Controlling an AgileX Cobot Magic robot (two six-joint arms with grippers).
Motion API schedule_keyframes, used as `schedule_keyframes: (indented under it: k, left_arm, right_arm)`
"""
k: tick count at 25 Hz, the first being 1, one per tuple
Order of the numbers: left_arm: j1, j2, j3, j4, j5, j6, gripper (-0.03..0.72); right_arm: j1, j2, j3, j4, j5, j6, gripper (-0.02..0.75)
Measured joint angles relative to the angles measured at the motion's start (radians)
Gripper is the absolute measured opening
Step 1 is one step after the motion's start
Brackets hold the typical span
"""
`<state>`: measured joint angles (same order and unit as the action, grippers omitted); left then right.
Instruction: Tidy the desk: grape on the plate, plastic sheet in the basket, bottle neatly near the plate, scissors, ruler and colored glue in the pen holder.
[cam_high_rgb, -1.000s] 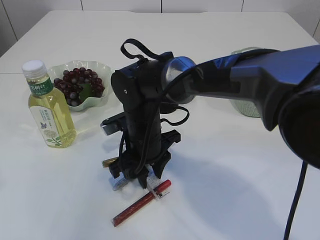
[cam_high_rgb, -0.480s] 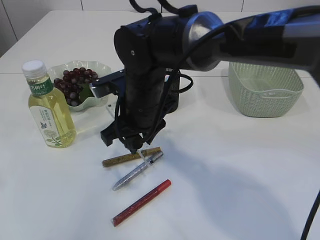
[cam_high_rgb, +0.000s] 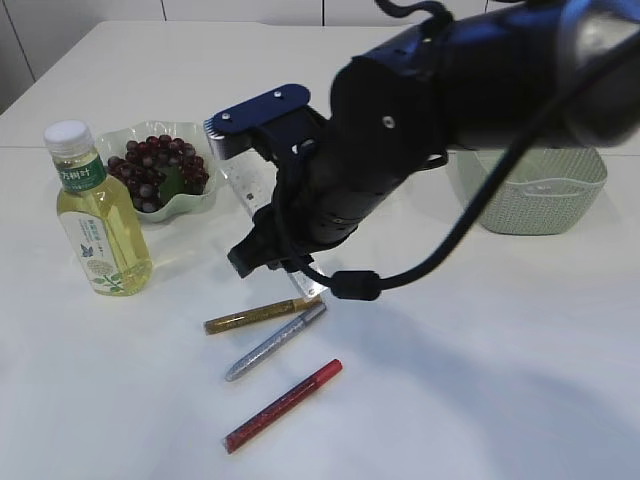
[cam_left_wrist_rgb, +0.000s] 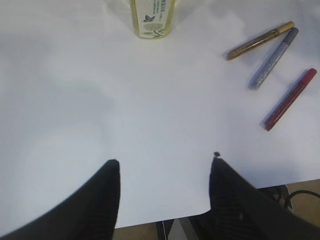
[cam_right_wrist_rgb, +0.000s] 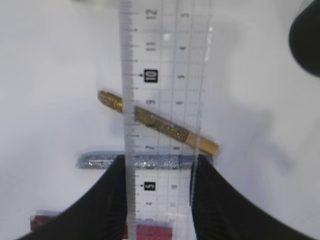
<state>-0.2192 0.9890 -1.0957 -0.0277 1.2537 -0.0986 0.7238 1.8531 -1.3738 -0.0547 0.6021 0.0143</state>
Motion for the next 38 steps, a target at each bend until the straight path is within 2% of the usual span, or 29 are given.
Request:
schedule_keyframes:
  k: [4, 7, 13, 20, 25, 29, 32, 38]
  left_arm:
    - [0.0, 0.0, 0.0, 0.0, 0.0, 0.0, 0.415]
    - [0.0, 0.0, 0.0, 0.0, 0.0, 0.0, 0.415]
    - [0.0, 0.0, 0.0, 0.0, 0.0, 0.0, 0.415]
    - [0.0, 0.0, 0.0, 0.0, 0.0, 0.0, 0.415]
    - [0.0, 0.0, 0.0, 0.0, 0.0, 0.0, 0.415]
    - [0.0, 0.0, 0.0, 0.0, 0.0, 0.0, 0.415]
    - [0.0, 0.0, 0.0, 0.0, 0.0, 0.0, 0.415]
    - [0.0, 0.0, 0.0, 0.0, 0.0, 0.0, 0.415]
  right_arm:
    - [-0.002, -0.117, 0.157, -0.034, -0.201, 0.0, 0.3]
    - [-0.024, -0.15, 0.213, -0.055, -0.26, 0.0, 0.3]
    - [-0.109, -0.15, 0.224, -0.066, -0.404, 0.0, 0.3]
    - [-0.231, -0.15, 0.224, -0.069, -0.697, -0.001, 0.3]
    - [-0.249, -0.09, 0.224, -0.071, -0.993, -0.002, 0.3]
    - [-0.249, -0.011, 0.224, -0.041, -1.15, -0.014, 0.3]
    - [-0.251, 0.052, 0.208, 0.012, -1.196, -0.046, 0.3]
    - [-0.256, 0.166, 0.09, 0.036, -1.207, -0.084, 0.3]
